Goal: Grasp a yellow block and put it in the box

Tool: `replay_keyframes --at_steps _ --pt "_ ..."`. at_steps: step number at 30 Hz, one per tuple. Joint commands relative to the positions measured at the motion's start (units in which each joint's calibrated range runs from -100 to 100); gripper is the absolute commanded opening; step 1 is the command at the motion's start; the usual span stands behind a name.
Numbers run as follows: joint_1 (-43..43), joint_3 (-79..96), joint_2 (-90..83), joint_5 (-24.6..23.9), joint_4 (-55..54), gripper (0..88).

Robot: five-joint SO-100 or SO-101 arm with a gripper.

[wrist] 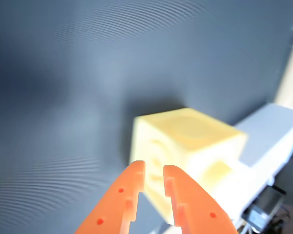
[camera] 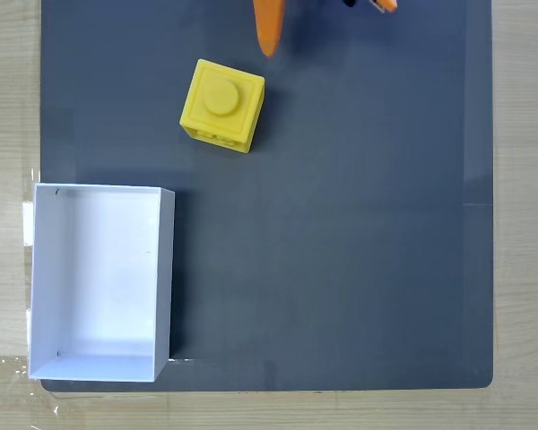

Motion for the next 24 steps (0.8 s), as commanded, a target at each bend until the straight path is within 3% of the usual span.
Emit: replay_keyframes --at_steps 1,6,11,14,20,24 --pt "-0.4 -11.42 12.34 -0.23 -5.87 4.9" --pt "-1.83 -27.52 29.88 -0.29 -5.69 5.1" --pt "-1.41 -44.16 43.69 -0.81 2.86 5.1" --pt "1.62 -52.66 51.07 -3.44 7.57 5.2" --pt "8.61 -68.95 63.78 -3.59 14.99 5.2" --pt "12.4 -75.46 69.71 -3.49 20.83 13.9"
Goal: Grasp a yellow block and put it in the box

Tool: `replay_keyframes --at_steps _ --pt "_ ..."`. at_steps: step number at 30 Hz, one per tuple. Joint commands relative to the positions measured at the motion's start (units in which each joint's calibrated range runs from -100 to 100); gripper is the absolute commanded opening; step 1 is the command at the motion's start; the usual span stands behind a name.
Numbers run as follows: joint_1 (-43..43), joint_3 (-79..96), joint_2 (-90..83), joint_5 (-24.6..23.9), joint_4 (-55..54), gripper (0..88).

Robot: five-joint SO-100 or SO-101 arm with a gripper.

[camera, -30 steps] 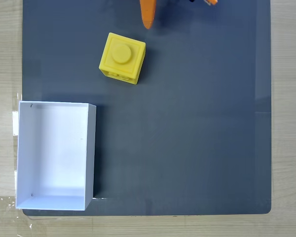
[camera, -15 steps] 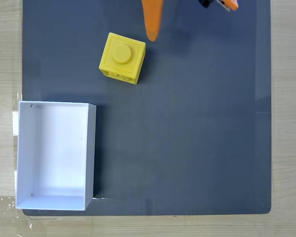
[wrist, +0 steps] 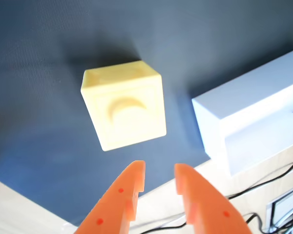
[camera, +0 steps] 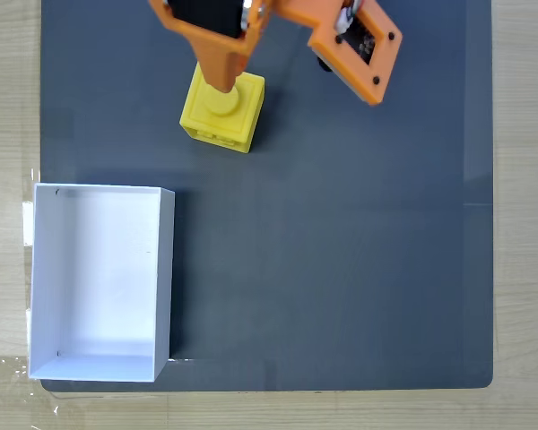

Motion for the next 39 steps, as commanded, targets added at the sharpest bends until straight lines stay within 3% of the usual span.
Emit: replay_keyframes --at_steps 1,7,12,20,32,35,39 --pt "3.09 -6.99 4.15 -0.05 5.36 18.1" --pt "4.1 -6.9 8.3 5.98 14.69 42.8" --pt "4.1 -6.72 12.03 8.55 16.26 50.5" --pt "3.43 -6.72 20.76 8.08 15.56 50.6" --pt "3.01 -6.63 34.65 8.03 4.48 50.2" --pt "1.66 -6.63 36.01 8.03 4.92 45.0" --pt "1.41 -6.63 36.18 8.03 4.4 31.6"
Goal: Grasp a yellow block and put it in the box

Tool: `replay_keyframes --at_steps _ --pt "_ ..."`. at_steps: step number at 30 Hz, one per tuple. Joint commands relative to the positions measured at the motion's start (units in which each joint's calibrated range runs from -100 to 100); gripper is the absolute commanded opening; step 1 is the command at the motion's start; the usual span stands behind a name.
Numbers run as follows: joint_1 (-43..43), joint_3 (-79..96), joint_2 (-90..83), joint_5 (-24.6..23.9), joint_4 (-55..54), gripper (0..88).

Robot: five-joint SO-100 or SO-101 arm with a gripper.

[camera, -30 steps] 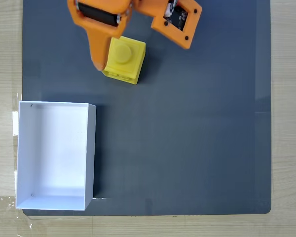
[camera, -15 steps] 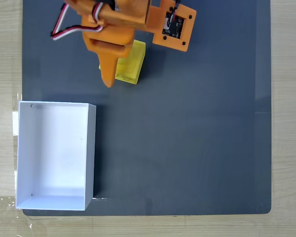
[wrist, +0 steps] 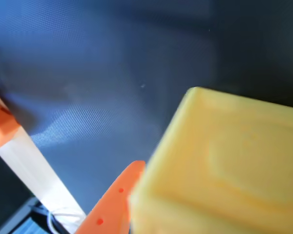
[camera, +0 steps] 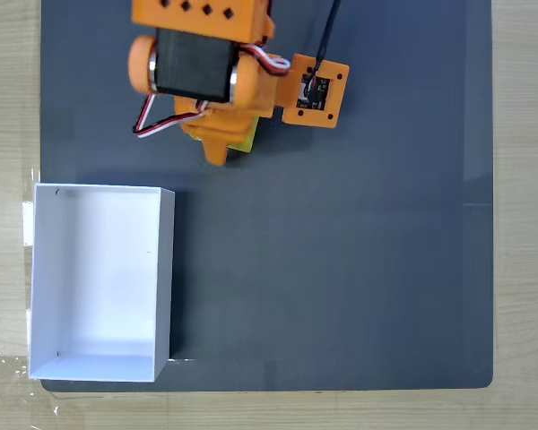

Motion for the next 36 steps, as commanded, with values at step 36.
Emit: replay_keyframes --at_steps 36 --pt "10.58 -20.47 -13.11 -3.1 -44.35 22.9"
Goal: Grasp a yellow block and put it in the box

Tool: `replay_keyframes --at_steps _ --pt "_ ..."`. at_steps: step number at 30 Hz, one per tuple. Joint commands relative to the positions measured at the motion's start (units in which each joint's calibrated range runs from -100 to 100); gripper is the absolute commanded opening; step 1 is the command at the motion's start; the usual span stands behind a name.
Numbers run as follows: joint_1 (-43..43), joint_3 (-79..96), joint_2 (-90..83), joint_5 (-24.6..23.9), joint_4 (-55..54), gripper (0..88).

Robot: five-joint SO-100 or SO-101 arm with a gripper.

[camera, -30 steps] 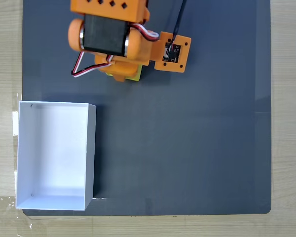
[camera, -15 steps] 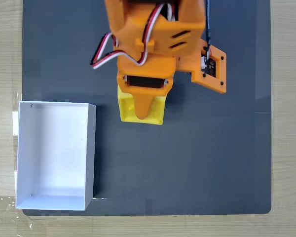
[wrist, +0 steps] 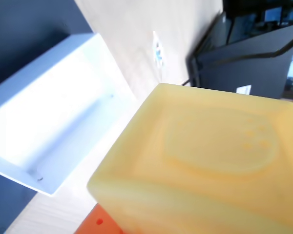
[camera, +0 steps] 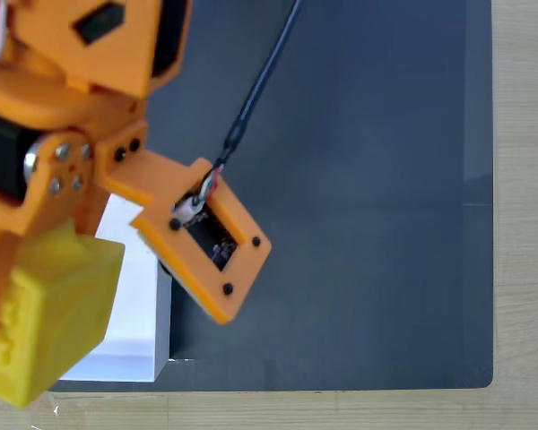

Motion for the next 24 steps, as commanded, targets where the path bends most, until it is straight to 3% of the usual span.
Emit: replay_keyframes --at_steps 1,8,24 --pt "2.28 -2.68 4.35 2.07 -3.67 23.1" --pt "2.95 -2.77 15.11 5.69 -4.72 22.9" --pt "2.7 -10.64 25.79 5.75 -4.11 23.8"
